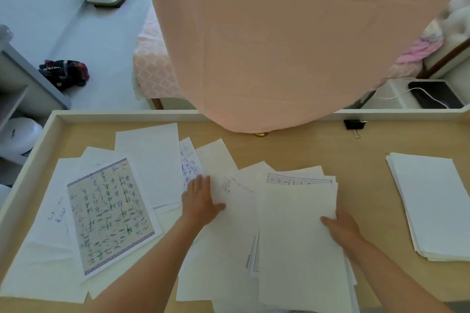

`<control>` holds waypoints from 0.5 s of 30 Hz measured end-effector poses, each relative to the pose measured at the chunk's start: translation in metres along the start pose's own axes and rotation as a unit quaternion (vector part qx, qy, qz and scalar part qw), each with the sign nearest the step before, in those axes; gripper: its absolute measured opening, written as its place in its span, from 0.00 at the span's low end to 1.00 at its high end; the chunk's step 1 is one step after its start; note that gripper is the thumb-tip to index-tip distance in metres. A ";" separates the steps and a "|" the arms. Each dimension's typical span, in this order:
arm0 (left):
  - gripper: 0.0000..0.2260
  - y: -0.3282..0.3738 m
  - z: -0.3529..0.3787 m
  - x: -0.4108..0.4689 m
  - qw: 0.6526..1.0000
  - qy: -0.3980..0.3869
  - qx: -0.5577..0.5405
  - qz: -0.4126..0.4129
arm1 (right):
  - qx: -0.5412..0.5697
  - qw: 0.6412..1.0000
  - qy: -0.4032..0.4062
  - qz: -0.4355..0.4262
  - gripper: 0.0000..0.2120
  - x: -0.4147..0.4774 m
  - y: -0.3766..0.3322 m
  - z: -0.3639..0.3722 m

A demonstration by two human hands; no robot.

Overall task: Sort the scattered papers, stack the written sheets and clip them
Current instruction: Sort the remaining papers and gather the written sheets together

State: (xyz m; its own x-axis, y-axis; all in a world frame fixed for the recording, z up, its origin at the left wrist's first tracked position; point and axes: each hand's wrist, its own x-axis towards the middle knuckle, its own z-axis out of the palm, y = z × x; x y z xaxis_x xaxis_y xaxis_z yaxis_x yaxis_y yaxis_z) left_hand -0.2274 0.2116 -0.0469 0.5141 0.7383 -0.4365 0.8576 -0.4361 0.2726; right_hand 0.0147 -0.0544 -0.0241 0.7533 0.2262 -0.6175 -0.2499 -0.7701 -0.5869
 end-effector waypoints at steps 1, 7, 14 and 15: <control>0.49 -0.001 0.004 -0.002 1.000 -0.013 0.026 0.003 | -0.006 1.000 0.015 0.007 0.17 0.003 0.007 -0.001; 0.48 0.016 0.011 -0.001 0.999 -0.003 0.034 -0.011 | 0.011 1.000 0.005 0.023 0.20 -0.003 0.021 0.009; 0.27 0.020 -0.011 0.020 0.982 -0.098 0.160 0.025 | 0.027 0.999 -0.032 -0.031 0.21 -0.005 0.020 0.007; 0.22 0.019 -0.015 0.021 0.978 -0.116 0.171 0.034 | 0.024 0.998 -0.038 -0.046 0.20 -0.003 0.018 0.003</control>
State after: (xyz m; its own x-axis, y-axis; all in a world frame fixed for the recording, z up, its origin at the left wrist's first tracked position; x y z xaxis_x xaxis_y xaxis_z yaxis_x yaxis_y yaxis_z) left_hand -0.2002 0.2264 -0.0378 0.5249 0.5822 -0.6209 0.7540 -0.6565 0.0217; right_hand 0.0062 -0.0678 -0.0342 0.7271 0.3395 -0.5967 -0.2128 -0.7149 -0.6660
